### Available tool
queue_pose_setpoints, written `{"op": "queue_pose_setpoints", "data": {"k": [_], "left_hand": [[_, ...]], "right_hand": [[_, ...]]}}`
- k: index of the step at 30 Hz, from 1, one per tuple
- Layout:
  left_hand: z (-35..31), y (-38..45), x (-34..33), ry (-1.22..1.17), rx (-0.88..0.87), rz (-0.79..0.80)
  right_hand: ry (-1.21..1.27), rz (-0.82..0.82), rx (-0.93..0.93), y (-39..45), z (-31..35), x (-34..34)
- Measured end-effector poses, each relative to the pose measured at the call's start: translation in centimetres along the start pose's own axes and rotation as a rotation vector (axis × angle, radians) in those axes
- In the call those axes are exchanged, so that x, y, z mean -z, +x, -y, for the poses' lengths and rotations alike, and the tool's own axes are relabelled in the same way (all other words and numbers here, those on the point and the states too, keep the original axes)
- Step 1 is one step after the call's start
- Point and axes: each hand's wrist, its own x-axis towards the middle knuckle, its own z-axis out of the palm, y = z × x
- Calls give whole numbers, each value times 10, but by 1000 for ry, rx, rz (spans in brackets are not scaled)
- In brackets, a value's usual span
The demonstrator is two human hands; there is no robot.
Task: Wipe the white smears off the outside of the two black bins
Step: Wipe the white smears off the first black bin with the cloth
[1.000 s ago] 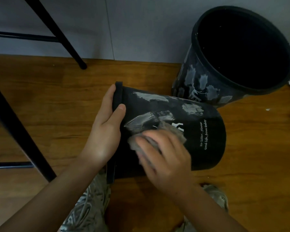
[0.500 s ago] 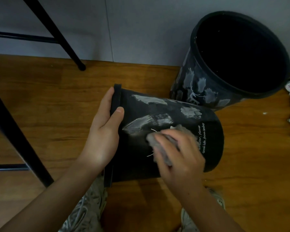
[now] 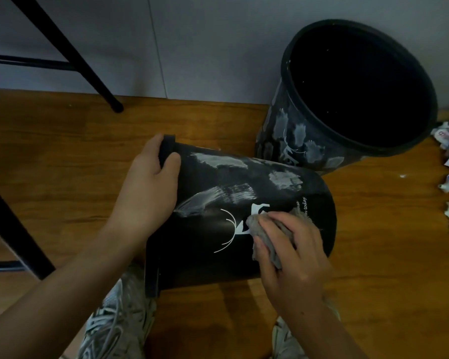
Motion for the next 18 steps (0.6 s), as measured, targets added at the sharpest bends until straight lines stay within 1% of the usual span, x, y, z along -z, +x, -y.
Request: {"op": "queue_pose_setpoints", "data": {"k": [2, 4, 9, 13, 16, 18], "left_hand": [[1, -7, 0, 9, -52, 6], [3, -16, 0, 12, -99, 0], [7, -28, -3, -17, -132, -18], [11, -23, -2, -21, -157, -83], [14, -23, -2, 54, -185, -74], [18, -25, -1, 54, -176, -56]], "right_hand": [[-2, -1, -13, 7, 1, -1], [24, 2, -66, 20, 6, -5], [51, 128, -108, 51, 22, -13], [92, 119, -48, 34, 23, -7], [62, 129, 43, 10, 22, 1], [47, 124, 26, 13, 19, 0]]}}
